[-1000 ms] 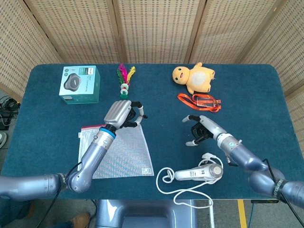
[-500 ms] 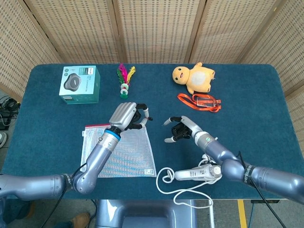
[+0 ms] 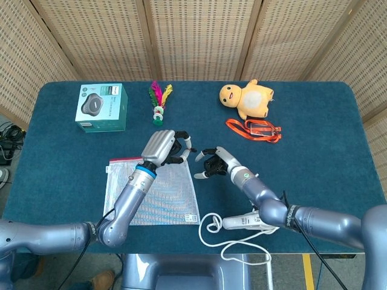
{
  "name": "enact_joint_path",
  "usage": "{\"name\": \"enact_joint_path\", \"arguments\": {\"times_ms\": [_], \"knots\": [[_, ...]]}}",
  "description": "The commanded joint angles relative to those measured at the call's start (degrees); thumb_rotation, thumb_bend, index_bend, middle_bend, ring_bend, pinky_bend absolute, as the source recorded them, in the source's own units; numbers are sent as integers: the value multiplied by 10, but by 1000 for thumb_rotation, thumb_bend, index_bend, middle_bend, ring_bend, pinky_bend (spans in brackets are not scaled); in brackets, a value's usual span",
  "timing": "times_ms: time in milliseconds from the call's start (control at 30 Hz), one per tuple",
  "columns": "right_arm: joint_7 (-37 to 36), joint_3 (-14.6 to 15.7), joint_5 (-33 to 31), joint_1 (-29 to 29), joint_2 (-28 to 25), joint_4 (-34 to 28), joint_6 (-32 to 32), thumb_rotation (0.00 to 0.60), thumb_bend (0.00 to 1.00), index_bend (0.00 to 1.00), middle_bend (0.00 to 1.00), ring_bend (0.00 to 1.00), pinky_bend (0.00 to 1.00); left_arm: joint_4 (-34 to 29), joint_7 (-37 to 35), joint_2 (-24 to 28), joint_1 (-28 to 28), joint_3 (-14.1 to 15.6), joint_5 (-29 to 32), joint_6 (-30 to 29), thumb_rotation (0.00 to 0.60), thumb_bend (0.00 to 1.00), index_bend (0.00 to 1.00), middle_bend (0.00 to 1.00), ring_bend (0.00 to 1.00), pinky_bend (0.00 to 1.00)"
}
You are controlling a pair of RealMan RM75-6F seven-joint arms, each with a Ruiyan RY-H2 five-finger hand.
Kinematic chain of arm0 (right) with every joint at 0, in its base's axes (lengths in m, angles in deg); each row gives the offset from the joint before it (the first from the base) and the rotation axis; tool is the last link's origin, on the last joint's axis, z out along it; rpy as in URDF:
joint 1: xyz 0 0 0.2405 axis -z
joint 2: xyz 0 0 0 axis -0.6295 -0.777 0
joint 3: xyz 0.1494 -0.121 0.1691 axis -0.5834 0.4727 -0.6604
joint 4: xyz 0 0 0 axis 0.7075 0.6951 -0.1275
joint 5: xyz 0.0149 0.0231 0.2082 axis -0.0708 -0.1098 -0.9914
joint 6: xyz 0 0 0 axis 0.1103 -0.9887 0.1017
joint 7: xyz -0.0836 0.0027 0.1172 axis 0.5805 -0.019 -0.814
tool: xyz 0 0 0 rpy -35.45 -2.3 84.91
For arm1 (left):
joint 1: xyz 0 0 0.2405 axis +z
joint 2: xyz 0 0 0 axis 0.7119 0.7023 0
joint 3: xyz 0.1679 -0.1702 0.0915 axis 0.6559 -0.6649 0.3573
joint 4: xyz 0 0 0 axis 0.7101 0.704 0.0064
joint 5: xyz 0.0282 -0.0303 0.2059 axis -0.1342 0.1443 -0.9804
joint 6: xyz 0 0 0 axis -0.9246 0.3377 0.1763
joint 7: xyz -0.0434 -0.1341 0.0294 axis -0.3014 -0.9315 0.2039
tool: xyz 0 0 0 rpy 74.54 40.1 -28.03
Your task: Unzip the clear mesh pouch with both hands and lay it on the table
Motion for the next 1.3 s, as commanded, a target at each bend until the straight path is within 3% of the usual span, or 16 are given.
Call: {"name": "enact_joint_path", "arguments": {"times_ms": [33,567,1300], "knots": [[12,-4,-27,-18,19,13,-10,600,93,455,863,843,1000,-3,-7,1,2,-2,0,2,600,702,909,1000,984,1000],[44,-28,-79,-25,39,16,-45,600,203,477,872,850,1000,-9,-26,-3,8,-4,-13,-3,600,702,910,1000,984,1000],[82,-53,-96,-18,58,14,-62,600,426,510,879,855,1000,-15,-38,-4,11,-6,-13,1,600,702,910,1000,984,1000]]}}
